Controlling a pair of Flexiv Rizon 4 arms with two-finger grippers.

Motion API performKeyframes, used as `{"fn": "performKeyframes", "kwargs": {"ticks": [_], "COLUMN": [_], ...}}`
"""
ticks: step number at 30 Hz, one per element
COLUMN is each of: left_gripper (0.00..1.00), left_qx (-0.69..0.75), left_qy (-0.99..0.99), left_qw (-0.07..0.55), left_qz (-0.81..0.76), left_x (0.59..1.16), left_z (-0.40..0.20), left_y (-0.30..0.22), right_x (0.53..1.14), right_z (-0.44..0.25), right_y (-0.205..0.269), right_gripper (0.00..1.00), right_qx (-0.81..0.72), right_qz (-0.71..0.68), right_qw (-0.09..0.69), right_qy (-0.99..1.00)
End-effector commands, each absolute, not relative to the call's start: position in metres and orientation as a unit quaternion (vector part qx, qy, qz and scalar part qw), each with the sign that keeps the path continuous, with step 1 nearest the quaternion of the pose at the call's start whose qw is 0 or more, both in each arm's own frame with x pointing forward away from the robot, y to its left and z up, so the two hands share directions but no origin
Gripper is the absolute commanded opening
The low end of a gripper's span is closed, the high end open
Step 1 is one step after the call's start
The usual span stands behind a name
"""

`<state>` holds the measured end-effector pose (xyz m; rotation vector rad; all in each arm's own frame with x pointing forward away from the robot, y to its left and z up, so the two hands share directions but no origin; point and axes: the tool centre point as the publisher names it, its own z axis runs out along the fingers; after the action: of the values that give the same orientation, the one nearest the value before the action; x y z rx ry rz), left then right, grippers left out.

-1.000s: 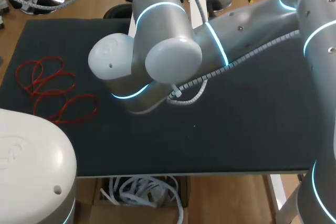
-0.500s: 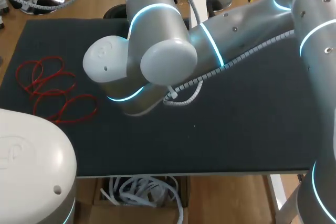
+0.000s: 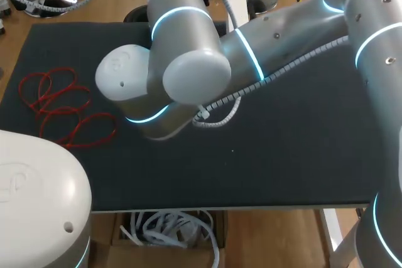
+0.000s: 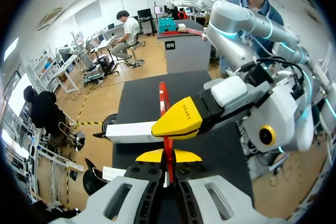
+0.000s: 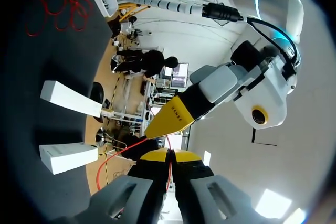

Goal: Grab the tape and strap the tape.

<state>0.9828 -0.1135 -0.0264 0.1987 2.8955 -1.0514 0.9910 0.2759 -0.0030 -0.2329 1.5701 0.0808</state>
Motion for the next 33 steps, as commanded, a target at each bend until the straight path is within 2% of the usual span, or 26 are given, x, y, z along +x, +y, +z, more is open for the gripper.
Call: {"fn": "performKeyframes", "kwargs": {"ticks": [1,4,8,10,13,19,26,30,31,33], "left_gripper": [0.0,0.0,0.0,0.0,0.0,0.0,0.0,0.0,0.0,0.0], "left_qx": [0.064,0.064,0.064,0.064,0.064,0.064,0.064,0.064,0.064,0.064], "left_qy": [0.938,0.938,0.938,0.938,0.938,0.938,0.938,0.938,0.938,0.938], "left_qw": [0.027,0.027,0.027,0.027,0.027,0.027,0.027,0.027,0.027,0.027], "left_qz": [-0.339,-0.339,-0.339,-0.339,-0.339,-0.339,-0.339,-0.339,-0.339,-0.339], "left_x": [0.983,0.983,0.983,0.983,0.983,0.983,0.983,0.983,0.983,0.983], "left_z": [-0.025,-0.025,-0.025,-0.025,-0.025,-0.025,-0.025,-0.025,-0.025,-0.025], "left_y": [-0.114,-0.114,-0.114,-0.114,-0.114,-0.114,-0.114,-0.114,-0.114,-0.114], "right_x": [0.988,0.984,0.979,0.976,0.97,0.962,0.953,0.954,0.955,0.959], "right_z": [-0.001,0.003,0.011,0.015,0.022,0.036,0.055,0.06,0.06,0.062], "right_y": [0.276,0.272,0.266,0.261,0.251,0.224,0.181,0.149,0.142,0.127], "right_gripper": [0.11,0.33,0.47,0.39,0.36,0.38,0.47,0.78,0.82,0.97], "right_qx": [-0.101,-0.096,-0.088,-0.081,-0.074,-0.058,-0.037,-0.021,-0.017,-0.008], "right_qz": [0.032,0.032,0.033,0.036,0.037,0.037,0.033,0.019,0.015,0.006], "right_qw": [0.701,0.703,0.707,0.708,0.712,0.718,0.726,0.729,0.729,0.731], "right_qy": [0.706,0.704,0.701,0.7,0.697,0.693,0.686,0.683,0.684,0.682]}}
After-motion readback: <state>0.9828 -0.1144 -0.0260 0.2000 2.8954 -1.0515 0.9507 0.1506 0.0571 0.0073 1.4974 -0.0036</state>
